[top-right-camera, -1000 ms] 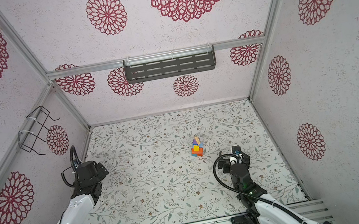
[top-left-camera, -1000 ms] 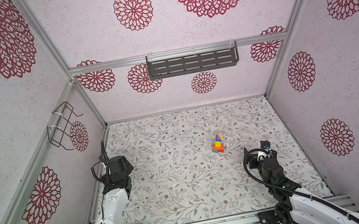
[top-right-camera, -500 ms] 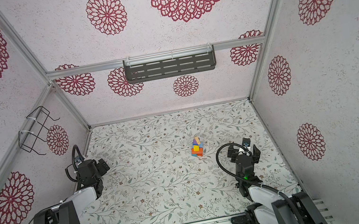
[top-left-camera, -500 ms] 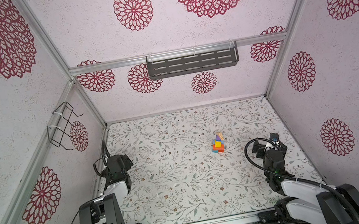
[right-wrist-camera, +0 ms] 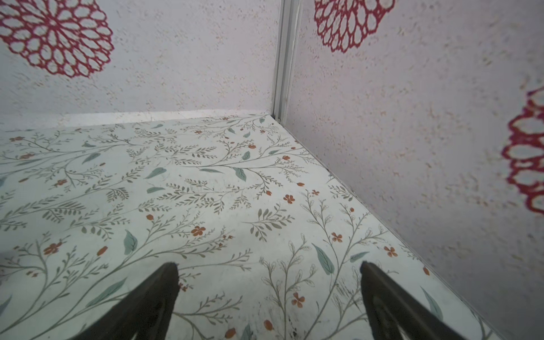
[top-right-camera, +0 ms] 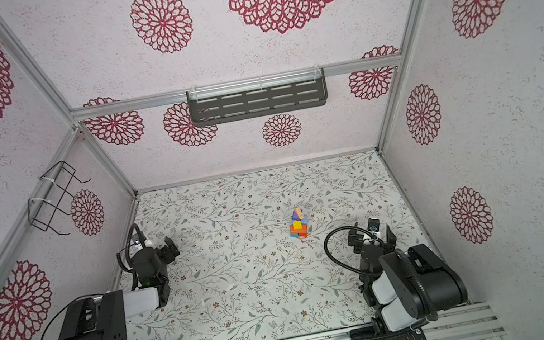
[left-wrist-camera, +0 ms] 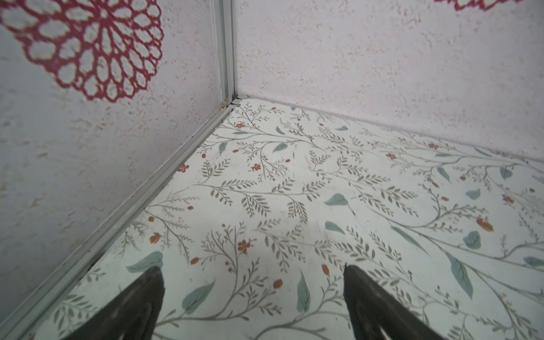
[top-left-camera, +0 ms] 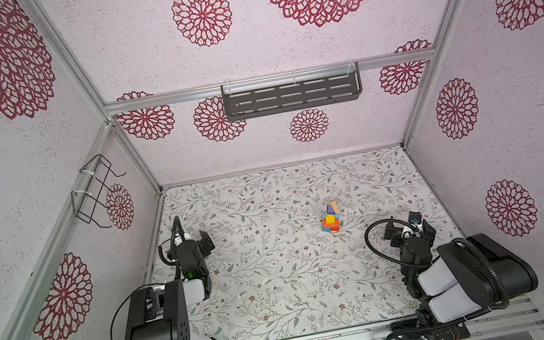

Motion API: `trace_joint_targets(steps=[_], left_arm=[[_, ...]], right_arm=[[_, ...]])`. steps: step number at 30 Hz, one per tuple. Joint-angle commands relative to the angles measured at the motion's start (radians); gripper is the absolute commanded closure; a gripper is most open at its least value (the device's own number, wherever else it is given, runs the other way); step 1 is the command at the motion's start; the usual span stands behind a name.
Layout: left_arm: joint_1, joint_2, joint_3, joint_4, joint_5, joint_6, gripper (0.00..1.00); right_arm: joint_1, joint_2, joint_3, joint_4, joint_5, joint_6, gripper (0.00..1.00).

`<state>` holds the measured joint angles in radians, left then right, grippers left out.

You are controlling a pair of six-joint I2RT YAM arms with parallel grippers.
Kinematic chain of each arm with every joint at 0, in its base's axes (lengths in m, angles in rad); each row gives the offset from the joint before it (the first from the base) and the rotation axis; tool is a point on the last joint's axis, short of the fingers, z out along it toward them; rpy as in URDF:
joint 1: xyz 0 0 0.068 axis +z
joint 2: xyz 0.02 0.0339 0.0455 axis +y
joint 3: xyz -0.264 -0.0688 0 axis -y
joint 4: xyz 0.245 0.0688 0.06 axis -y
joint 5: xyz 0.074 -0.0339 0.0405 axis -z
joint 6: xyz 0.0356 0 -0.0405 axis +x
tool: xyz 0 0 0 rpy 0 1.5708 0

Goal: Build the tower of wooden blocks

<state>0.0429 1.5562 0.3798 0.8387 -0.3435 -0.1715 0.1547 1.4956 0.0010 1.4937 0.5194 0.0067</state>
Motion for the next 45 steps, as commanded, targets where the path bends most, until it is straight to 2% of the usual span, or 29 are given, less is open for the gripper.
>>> trace_joint_targets(steps=[1,3,10,13,15,16,45], left_arm=[[-0.018,0.000,-0.015,0.157,-0.094,0.069,0.03],[-0.018,0.016,-0.019,0.197,-0.093,0.076,0.03],[-0.015,0.010,-0.006,0.157,-0.090,0.070,0.03],[0.019,0.003,0.025,0.082,-0.033,0.043,0.03],[0.064,-0.005,0.049,0.023,0.064,0.018,0.03],[0.068,-0.004,0.048,0.023,0.073,0.017,0.03],[0.066,-0.003,0.039,0.046,0.067,0.019,0.03]], right_arm=[[-0.005,0.044,0.006,0.194,-0.063,-0.043,0.01],[-0.005,0.111,0.038,0.196,-0.097,-0.061,0.01],[-0.009,0.112,0.067,0.165,-0.115,-0.070,0.01],[-0.037,0.058,0.172,-0.119,-0.118,-0.027,0.01],[-0.120,0.039,0.266,-0.326,-0.266,0.029,0.01],[-0.143,0.039,0.260,-0.307,-0.303,0.042,0.01],[-0.126,0.038,0.252,-0.295,-0.275,0.024,0.01]])
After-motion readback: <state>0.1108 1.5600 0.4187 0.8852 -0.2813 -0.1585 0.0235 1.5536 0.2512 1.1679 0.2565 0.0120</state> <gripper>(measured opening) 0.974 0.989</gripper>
